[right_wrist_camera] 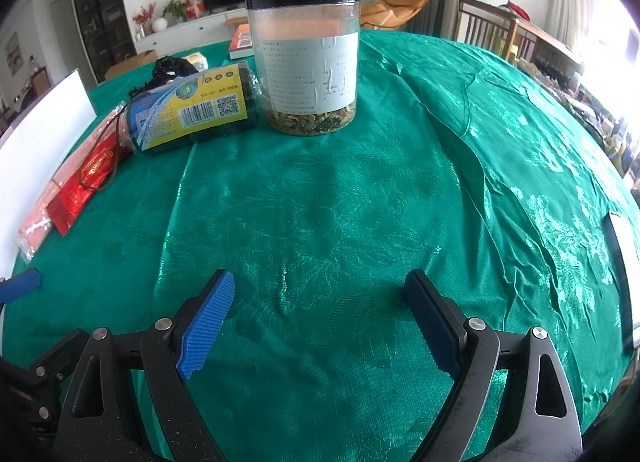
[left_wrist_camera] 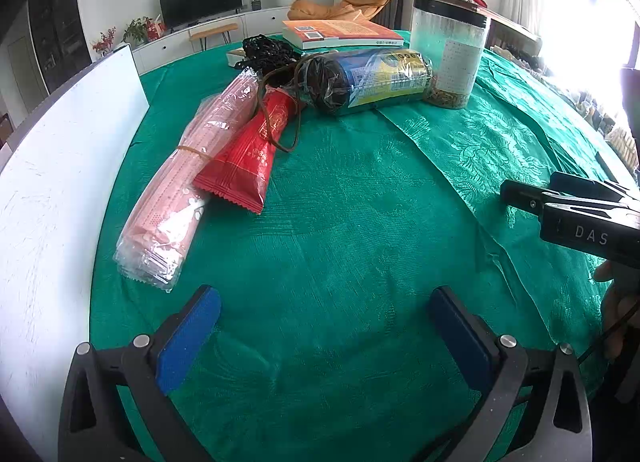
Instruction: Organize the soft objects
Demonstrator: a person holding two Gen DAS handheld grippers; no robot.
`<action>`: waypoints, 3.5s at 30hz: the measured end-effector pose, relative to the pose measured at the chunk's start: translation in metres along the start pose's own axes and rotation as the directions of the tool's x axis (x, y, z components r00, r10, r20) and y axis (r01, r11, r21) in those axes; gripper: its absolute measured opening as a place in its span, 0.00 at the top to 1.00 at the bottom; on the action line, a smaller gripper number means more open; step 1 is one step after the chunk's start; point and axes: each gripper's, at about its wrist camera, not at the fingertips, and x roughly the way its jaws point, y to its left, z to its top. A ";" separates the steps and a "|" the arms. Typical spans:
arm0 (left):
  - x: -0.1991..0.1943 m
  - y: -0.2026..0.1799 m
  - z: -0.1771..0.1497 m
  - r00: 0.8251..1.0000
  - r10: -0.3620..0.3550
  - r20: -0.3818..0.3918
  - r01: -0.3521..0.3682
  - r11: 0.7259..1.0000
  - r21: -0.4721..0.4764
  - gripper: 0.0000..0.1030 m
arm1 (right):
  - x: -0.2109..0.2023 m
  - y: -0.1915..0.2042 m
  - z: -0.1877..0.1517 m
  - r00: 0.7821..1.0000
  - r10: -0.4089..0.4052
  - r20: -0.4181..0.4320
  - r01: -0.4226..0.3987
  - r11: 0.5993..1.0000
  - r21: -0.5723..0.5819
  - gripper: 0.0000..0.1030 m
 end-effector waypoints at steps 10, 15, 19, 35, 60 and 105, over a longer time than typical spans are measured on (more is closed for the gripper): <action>0.000 0.000 0.000 1.000 0.000 0.000 0.000 1.000 0.000 0.00 | 0.000 0.000 0.000 1.000 0.001 0.001 -0.001 1.000 -0.001 0.14; 0.000 0.000 0.000 1.000 0.000 0.000 0.000 1.000 0.000 0.00 | 0.001 0.000 0.000 1.000 0.001 0.001 -0.001 1.000 -0.002 0.14; 0.000 0.000 0.000 1.000 0.000 0.001 0.000 1.000 0.000 0.00 | 0.001 0.000 0.000 1.000 0.001 0.001 -0.001 1.000 -0.002 0.14; 0.001 0.000 0.000 1.000 0.001 0.001 -0.001 1.000 -0.001 0.00 | 0.002 -0.001 0.000 1.000 0.002 0.002 -0.002 1.000 -0.004 0.13; -0.001 0.002 0.001 1.000 -0.002 -0.005 0.002 1.000 0.006 0.00 | 0.003 -0.001 0.001 1.000 0.005 0.003 -0.005 1.000 -0.006 0.13; -0.002 0.011 -0.002 1.000 -0.005 0.004 0.005 1.000 0.010 0.00 | 0.074 0.137 0.104 0.751 0.543 -0.377 -0.591 0.806 -0.017 0.93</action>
